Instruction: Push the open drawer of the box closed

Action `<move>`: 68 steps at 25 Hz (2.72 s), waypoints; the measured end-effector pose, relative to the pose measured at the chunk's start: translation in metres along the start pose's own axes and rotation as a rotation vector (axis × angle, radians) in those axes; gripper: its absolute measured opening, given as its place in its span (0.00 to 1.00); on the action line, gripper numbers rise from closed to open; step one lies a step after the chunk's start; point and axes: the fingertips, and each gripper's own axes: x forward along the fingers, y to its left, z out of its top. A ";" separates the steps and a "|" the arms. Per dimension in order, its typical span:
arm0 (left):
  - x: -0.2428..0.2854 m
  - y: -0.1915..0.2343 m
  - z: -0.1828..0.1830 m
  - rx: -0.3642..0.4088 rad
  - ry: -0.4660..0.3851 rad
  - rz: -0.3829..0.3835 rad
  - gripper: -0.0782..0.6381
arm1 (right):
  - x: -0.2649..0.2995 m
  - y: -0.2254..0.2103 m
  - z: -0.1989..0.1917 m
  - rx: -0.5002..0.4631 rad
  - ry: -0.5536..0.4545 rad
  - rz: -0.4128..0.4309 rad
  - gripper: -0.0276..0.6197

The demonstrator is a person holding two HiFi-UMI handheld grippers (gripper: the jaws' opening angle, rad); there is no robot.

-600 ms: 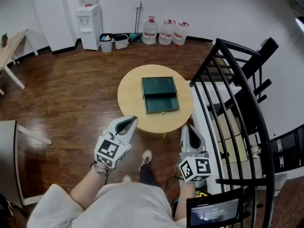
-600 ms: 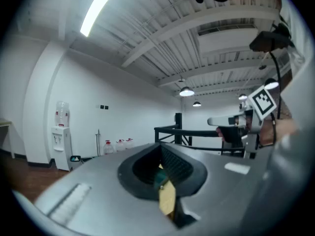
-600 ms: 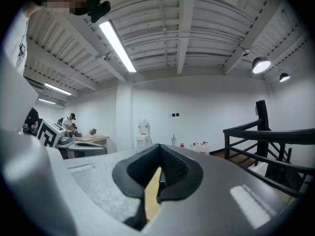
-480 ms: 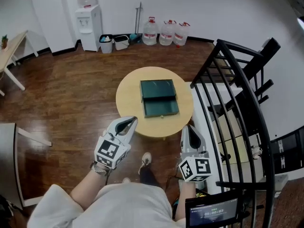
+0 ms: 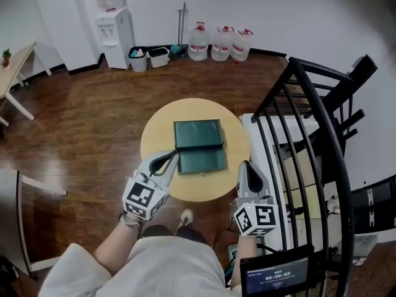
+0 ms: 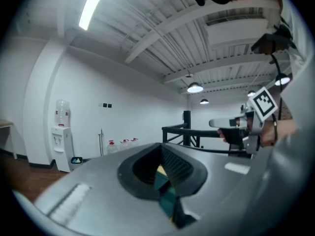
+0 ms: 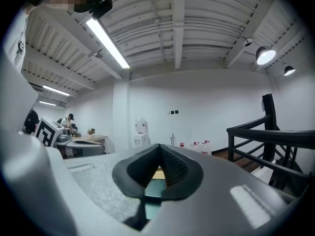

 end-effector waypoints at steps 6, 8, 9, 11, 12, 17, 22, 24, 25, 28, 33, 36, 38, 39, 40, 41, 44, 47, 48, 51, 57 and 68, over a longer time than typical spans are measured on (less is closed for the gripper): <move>0.022 0.018 -0.010 -0.022 0.032 0.026 0.12 | 0.033 -0.014 -0.002 -0.003 0.032 0.013 0.05; 0.027 0.026 -0.010 -0.028 0.039 0.031 0.12 | 0.041 -0.015 0.000 0.001 0.032 0.008 0.05; 0.029 0.030 -0.010 -0.027 0.043 0.031 0.12 | 0.045 -0.015 -0.001 0.004 0.033 0.005 0.05; 0.031 0.035 -0.012 -0.023 0.050 0.024 0.12 | 0.051 -0.014 -0.004 0.008 0.039 -0.002 0.05; 0.033 0.037 -0.013 -0.021 0.051 0.018 0.12 | 0.054 -0.014 -0.006 0.009 0.043 -0.008 0.05; 0.041 0.045 -0.016 -0.035 0.061 -0.017 0.12 | 0.062 -0.010 -0.007 0.003 0.048 -0.036 0.05; 0.049 0.053 -0.022 -0.037 0.097 -0.030 0.12 | 0.067 -0.007 -0.014 -0.027 0.080 -0.073 0.05; 0.055 0.058 -0.033 -0.054 0.136 -0.023 0.12 | 0.067 -0.005 -0.023 -0.057 0.113 -0.084 0.05; 0.057 0.059 -0.041 -0.064 0.160 -0.024 0.15 | 0.066 -0.003 -0.030 -0.065 0.133 -0.087 0.05; 0.059 0.060 -0.071 -0.102 0.225 -0.040 0.17 | 0.059 0.006 -0.052 -0.047 0.192 -0.094 0.05; 0.063 0.070 -0.094 -0.101 0.275 -0.030 0.17 | 0.049 0.016 -0.070 -0.009 0.223 -0.110 0.05; 0.065 0.074 -0.103 -0.118 0.298 -0.033 0.18 | 0.044 0.021 -0.082 0.023 0.248 -0.107 0.05; 0.067 0.076 -0.111 -0.137 0.311 -0.033 0.18 | 0.043 0.024 -0.093 0.033 0.268 -0.105 0.05; 0.069 0.077 -0.114 -0.144 0.317 -0.030 0.18 | 0.042 0.024 -0.100 0.039 0.280 -0.103 0.05; 0.072 0.079 -0.118 -0.149 0.324 -0.026 0.18 | 0.043 0.023 -0.106 0.049 0.293 -0.100 0.05; 0.074 0.080 -0.122 -0.154 0.333 -0.020 0.19 | 0.043 0.023 -0.113 0.060 0.308 -0.095 0.05; 0.078 0.084 -0.134 -0.177 0.365 -0.003 0.19 | 0.043 0.025 -0.132 0.099 0.353 -0.070 0.10; 0.084 0.096 -0.148 -0.224 0.381 0.011 0.20 | 0.045 0.028 -0.143 0.130 0.370 -0.058 0.11; 0.087 0.102 -0.153 -0.235 0.387 0.018 0.21 | 0.046 0.027 -0.148 0.138 0.375 -0.056 0.12; 0.094 0.114 -0.169 -0.265 0.426 0.045 0.22 | 0.044 0.027 -0.163 0.143 0.410 -0.034 0.13; 0.119 0.125 -0.199 -0.289 0.532 0.065 0.22 | 0.045 0.025 -0.193 0.166 0.472 0.002 0.14; 0.121 0.133 -0.249 -0.398 0.642 0.138 0.24 | 0.040 0.032 -0.247 0.235 0.582 0.035 0.16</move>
